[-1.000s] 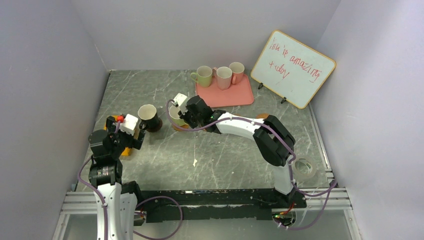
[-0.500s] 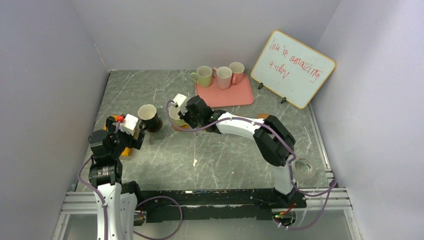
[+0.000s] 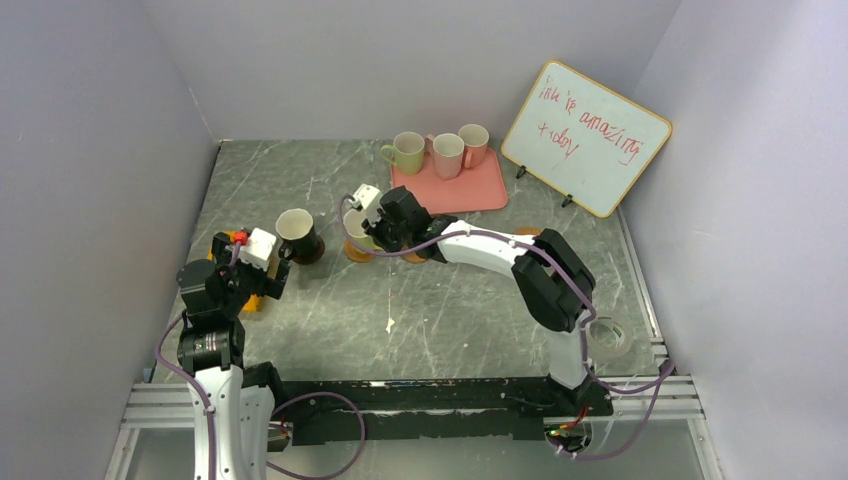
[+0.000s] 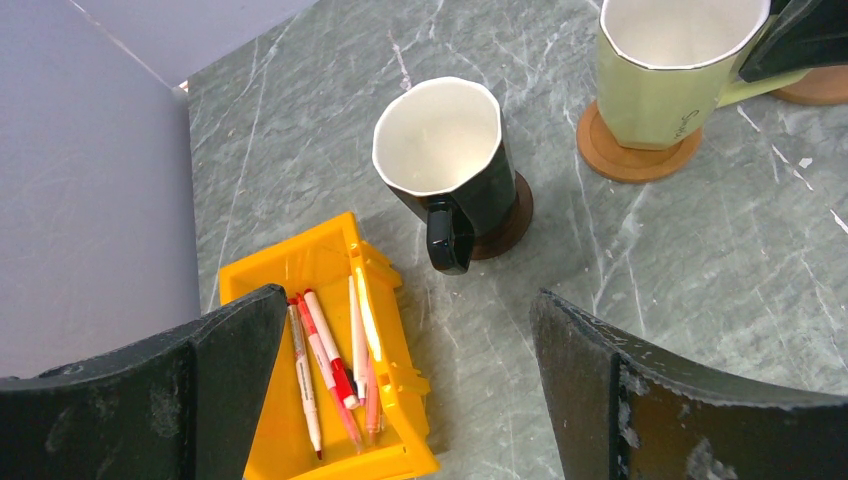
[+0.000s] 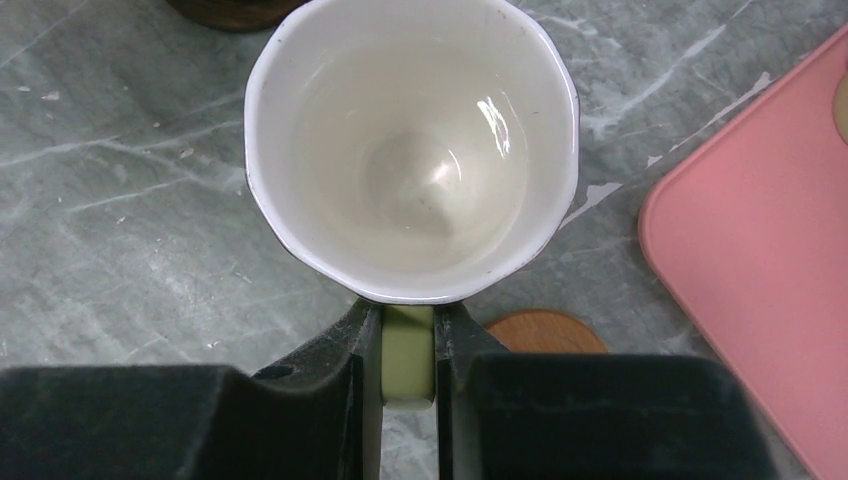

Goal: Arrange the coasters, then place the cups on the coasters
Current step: Place the cup on the coaster.

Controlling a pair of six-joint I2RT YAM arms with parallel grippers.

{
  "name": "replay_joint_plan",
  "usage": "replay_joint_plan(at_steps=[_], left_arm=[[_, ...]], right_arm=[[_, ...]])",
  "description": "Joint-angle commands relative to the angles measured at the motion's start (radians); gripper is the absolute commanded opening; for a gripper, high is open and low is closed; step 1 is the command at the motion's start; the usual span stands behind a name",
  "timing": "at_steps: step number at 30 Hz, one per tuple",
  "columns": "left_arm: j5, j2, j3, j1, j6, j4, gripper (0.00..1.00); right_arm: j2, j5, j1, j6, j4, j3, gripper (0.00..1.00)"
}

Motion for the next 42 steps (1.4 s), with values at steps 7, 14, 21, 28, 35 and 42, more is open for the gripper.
replay_joint_plan(at_steps=[7, 14, 21, 28, 35, 42], left_arm=[[0.026, -0.006, -0.002, 0.006, 0.006, 0.011, 0.96], [0.025, -0.006, -0.003, 0.006, 0.005, 0.012, 0.96], [0.026, -0.007, -0.003, 0.006, 0.006, 0.011, 0.96], [0.026, -0.006, -0.003, 0.007, 0.006, 0.011, 0.96], [0.026, -0.008, -0.002, 0.007, 0.006, 0.011, 0.96], [0.025, -0.008, -0.003, 0.007, 0.006, 0.011, 0.96]], right_arm=[[-0.061, -0.097, -0.002, 0.007, 0.016, 0.038, 0.0], [-0.054, -0.083, -0.002, 0.012, 0.022, 0.037, 0.0], [-0.055, -0.063, -0.003, 0.01, 0.026, 0.038, 0.03], [-0.054, -0.063, -0.002, 0.008, 0.022, 0.04, 0.11], [-0.053, -0.068, -0.002, 0.009, 0.02, 0.042, 0.15], [-0.059, -0.061, -0.002, 0.01, 0.016, 0.045, 0.2]])
